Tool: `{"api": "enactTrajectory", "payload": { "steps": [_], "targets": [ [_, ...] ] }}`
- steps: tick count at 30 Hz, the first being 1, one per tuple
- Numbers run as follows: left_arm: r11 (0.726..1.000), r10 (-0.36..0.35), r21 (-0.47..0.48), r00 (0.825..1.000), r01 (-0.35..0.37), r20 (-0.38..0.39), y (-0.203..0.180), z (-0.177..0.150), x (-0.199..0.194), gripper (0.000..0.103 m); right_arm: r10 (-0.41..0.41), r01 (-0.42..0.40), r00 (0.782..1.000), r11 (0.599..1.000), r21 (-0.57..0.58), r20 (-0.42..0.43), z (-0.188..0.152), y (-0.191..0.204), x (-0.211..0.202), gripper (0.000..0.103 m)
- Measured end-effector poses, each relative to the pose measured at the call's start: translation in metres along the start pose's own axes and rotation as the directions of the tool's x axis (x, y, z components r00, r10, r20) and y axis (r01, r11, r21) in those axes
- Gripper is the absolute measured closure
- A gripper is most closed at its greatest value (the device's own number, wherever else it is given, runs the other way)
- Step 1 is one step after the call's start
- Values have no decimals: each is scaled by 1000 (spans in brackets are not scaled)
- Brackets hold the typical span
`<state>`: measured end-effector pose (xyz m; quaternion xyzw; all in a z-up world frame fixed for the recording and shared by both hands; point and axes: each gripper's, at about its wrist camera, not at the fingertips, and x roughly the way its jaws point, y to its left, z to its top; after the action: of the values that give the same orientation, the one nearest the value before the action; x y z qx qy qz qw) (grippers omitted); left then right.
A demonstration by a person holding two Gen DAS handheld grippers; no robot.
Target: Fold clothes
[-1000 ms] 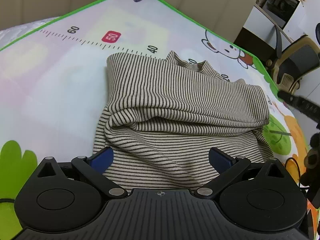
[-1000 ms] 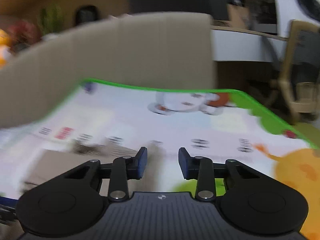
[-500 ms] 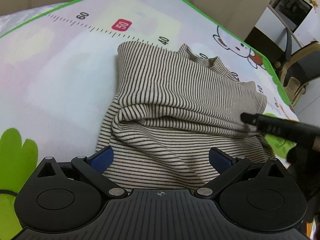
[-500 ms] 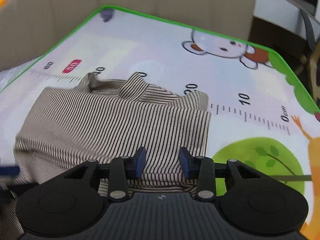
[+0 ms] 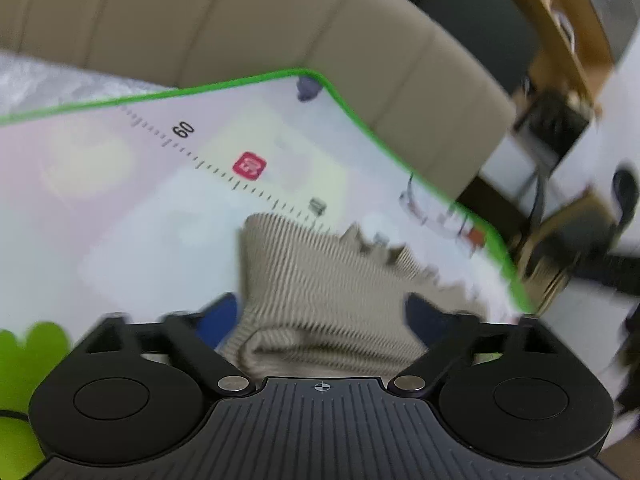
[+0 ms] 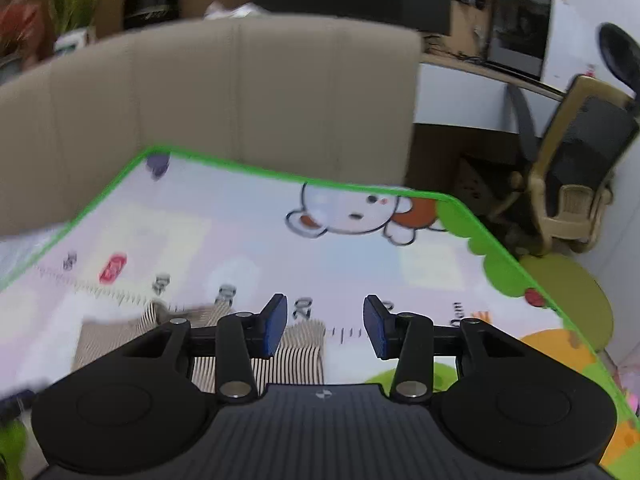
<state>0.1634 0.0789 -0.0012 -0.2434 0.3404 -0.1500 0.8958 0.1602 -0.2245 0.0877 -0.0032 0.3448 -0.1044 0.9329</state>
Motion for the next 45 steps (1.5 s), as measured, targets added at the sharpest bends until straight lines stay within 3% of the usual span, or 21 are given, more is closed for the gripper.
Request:
{"api": "enactTrajectory", "payload": {
  "steps": [3, 8, 13, 17, 18, 20, 24, 25, 28, 29, 30, 36, 39, 42, 45],
  "targets": [
    [1000, -14, -28, 1000, 13, -9, 2, 5, 20, 24, 48, -49, 998, 999, -15, -33, -10, 11, 23, 62],
    [991, 55, 127, 997, -48, -56, 0, -4, 44, 23, 200, -198, 978, 979, 37, -52, -15, 24, 72, 62],
    [981, 98, 178, 985, -72, -140, 9, -11, 62, 22, 212, -203, 963, 976, 73, -164, -49, 23, 120, 59],
    [979, 103, 190, 979, -69, -176, 12, -11, 66, 19, 238, -238, 970, 971, 17, -55, -43, 34, 111, 57],
    [980, 99, 191, 978, -64, -181, 12, -10, 67, 18, 262, -262, 965, 965, -23, -25, -36, 41, 109, 53],
    [981, 90, 187, 977, -54, -192, 12, -9, 68, 16, 285, -285, 958, 955, -79, -8, -21, 58, 117, 27],
    [986, 53, 164, 977, -19, -205, 16, -5, 65, 10, 266, -269, 963, 947, -175, -40, -4, 89, 154, 27],
    [986, 53, 164, 978, -20, -200, 19, -4, 62, 10, 256, -264, 965, 946, -189, -62, -3, 94, 166, 28],
    [990, 62, 137, 986, -41, -156, 29, 5, 50, 8, 297, -313, 945, 943, -113, -139, -7, 87, 195, 55],
    [992, 59, 115, 989, -43, -135, 34, 10, 45, 8, 315, -329, 940, 939, -101, -128, -9, 82, 191, 91],
    [995, 56, 93, 992, -45, -116, 38, 14, 40, 8, 339, -351, 932, 932, -87, -131, -8, 79, 185, 97],
    [999, 42, -30, 998, -44, -44, 56, 31, 24, 7, 478, -485, 873, 872, -64, -96, -1, 49, 98, 98],
    [999, 11, -40, 1000, -11, -15, 51, 34, 15, 6, 538, -544, 836, 839, -31, -107, -7, 33, 48, 98],
    [999, -35, -29, 999, 36, 29, 41, 36, 1, 5, 572, -582, 803, 814, -6, -167, -29, 27, 12, 98],
    [997, -71, -13, 995, 72, 75, 29, 35, -17, 4, 571, -590, 792, 807, -29, -216, -61, 30, -5, 98]
  ]
}}
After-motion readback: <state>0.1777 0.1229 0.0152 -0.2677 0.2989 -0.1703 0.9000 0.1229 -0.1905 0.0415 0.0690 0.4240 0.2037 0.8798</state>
